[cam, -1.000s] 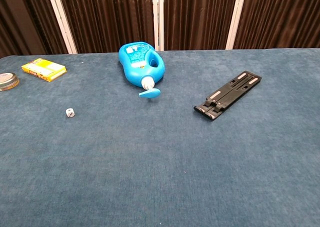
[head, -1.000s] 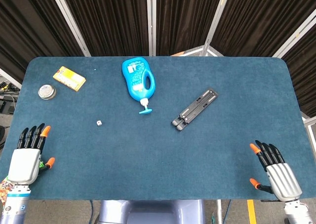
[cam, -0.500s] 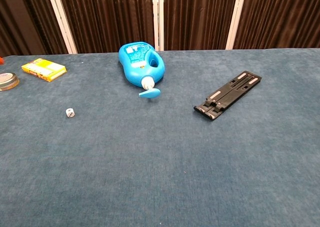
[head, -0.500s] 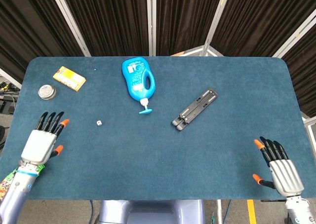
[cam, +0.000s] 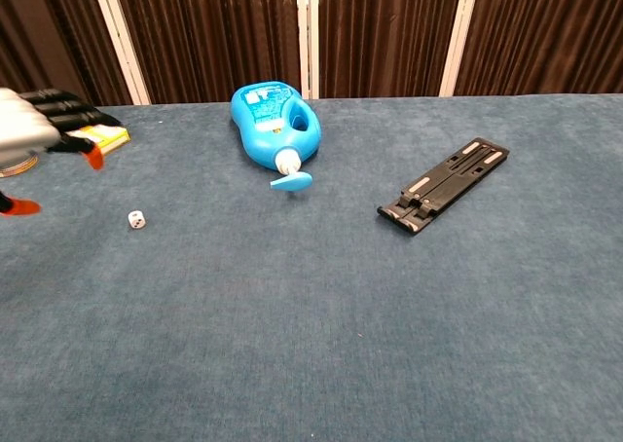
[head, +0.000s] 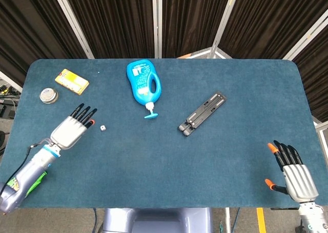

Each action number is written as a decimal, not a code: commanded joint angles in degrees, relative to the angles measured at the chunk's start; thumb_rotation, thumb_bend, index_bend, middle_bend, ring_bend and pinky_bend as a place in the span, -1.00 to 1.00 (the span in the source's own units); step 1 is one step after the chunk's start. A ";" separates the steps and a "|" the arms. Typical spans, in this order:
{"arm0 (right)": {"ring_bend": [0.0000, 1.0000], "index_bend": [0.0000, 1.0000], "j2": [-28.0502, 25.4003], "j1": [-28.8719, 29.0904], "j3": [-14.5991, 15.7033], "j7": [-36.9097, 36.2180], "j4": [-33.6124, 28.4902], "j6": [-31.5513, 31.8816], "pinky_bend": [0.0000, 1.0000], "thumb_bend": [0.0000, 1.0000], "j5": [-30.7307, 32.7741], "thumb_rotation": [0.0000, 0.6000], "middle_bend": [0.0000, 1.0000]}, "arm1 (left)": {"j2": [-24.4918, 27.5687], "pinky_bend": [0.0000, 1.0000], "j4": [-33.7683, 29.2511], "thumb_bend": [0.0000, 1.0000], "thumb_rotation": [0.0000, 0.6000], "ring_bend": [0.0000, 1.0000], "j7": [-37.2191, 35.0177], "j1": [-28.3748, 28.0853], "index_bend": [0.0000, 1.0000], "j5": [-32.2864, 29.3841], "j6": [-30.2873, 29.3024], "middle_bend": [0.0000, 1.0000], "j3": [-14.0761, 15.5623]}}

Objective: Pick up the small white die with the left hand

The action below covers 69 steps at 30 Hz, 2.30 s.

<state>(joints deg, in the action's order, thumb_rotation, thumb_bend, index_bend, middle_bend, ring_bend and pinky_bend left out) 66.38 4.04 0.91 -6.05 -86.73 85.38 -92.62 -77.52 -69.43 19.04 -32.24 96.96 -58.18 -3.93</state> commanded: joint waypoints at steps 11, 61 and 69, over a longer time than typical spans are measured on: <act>-1.00 -1.00 -0.36 -0.02 -0.58 -1.43 0.32 -0.12 -1.00 -0.84 1.02 1.00 -1.00 | -9.94 -0.97 11.58 -0.52 1.00 -1.00 -0.69 -5.70 -0.29 -1.54 4.61 -1.00 0.97; -1.00 -1.00 0.82 0.13 -1.01 -2.54 2.13 0.39 -1.00 -0.84 0.78 1.00 -1.00 | -14.63 -0.97 14.92 -0.14 1.00 -1.00 -3.30 -10.24 0.12 -8.30 4.76 -1.00 1.93; -1.00 -1.00 0.64 -0.05 -0.74 -2.38 1.64 0.91 -1.00 -0.84 0.16 1.00 -1.00 | -10.90 -0.98 3.58 -0.14 1.00 -1.00 -1.13 -10.73 0.08 -6.70 -0.23 -1.00 0.52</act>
<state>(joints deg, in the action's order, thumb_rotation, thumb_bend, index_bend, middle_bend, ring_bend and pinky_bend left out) 67.04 4.00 0.16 -8.43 -85.07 86.28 -92.44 -89.65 -63.10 16.91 -42.75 89.67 -56.90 -2.82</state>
